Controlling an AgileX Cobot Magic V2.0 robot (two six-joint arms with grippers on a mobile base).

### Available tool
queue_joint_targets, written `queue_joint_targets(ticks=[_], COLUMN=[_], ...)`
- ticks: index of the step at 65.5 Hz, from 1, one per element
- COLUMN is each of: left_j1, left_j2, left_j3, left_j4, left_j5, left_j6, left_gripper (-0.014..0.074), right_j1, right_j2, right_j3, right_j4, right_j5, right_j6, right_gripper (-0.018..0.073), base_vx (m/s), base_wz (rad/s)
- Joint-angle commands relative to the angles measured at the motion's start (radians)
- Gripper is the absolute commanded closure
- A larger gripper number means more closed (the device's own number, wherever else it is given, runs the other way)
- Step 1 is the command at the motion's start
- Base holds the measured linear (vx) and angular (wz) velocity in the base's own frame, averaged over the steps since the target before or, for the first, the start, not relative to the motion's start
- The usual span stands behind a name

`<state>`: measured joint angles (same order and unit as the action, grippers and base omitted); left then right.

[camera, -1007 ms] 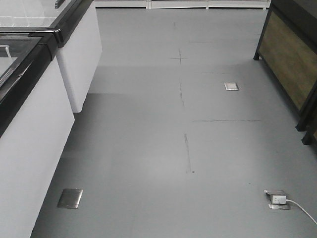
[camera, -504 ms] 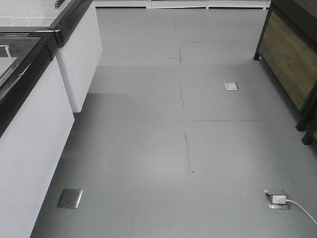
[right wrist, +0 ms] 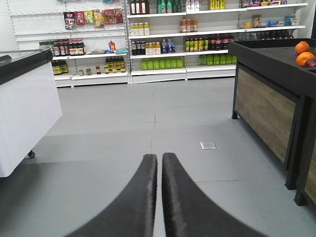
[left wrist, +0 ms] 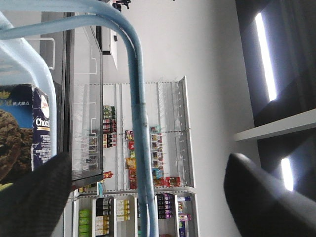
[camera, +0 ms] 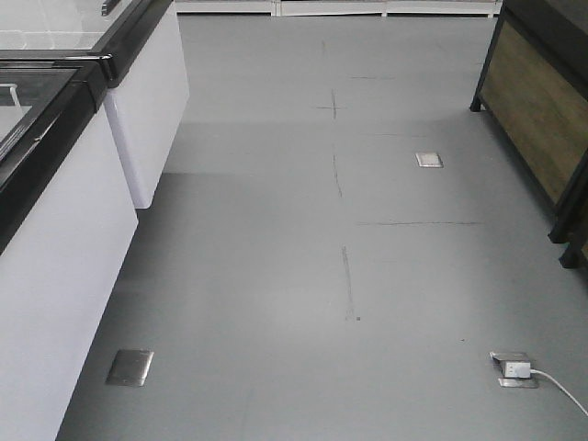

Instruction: Left arm holds basket, right arm returns cookies

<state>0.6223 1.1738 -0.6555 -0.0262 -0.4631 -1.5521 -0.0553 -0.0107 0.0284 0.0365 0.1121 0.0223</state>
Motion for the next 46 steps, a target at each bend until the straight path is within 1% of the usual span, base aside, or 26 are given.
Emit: queue_joint_targets(ticks=[1, 9, 11, 21, 29, 35, 41, 46], left_j1=[-0.014, -0.014, -0.014, -0.014, -0.014, -0.014, -0.013, -0.013], left_j2=[-0.004, 0.016, 0.021, 0.056, 0.085, 0.097, 0.097, 0.097], left_j3=[-0.027, -0.028, -0.031, -0.084, -0.13, -0.137, -0.137, -0.137], left_j4=[0.004, 0.008, 0.011, 0.112, 0.157, 0.158, 0.158, 0.157], left_j5=[-0.105, -0.133, -0.138, -0.142, -0.139, -0.136, -0.099, -0.091], left_j6=[-0.016, -0.019, -0.033, -0.104, -0.14, -0.145, -0.145, -0.145], left_gripper=[0.0006, 0.0006, 0.0006, 0.0006, 0.0006, 0.0006, 0.0006, 0.0006], right_j1=[-0.004, -0.004, -0.004, -0.004, -0.004, -0.004, -0.004, -0.004], right_j2=[-0.013, -0.013, -0.013, -0.013, -0.013, -0.013, -0.013, -0.013], right_j3=[0.017, 0.017, 0.017, 0.017, 0.017, 0.017, 0.017, 0.017], right_j4=[-0.001, -0.001, -0.001, -0.001, -0.001, -0.001, -0.001, -0.001], right_j5=[-0.072, -0.072, -0.072, -0.072, -0.072, -0.072, -0.072, -0.072], right_j6=[-0.007, -0.007, -0.007, -0.007, -0.007, -0.007, -0.007, -0.007], right_gripper=[0.0566, 0.0566, 0.0566, 0.0566, 0.0566, 0.0566, 0.0566, 0.0566], base_vx=[0.0, 0.0, 0.0, 0.0, 0.0, 0.0, 0.0, 0.0], base_wz=[0.0, 0.0, 0.0, 0.0, 0.0, 0.0, 0.0, 0.0])
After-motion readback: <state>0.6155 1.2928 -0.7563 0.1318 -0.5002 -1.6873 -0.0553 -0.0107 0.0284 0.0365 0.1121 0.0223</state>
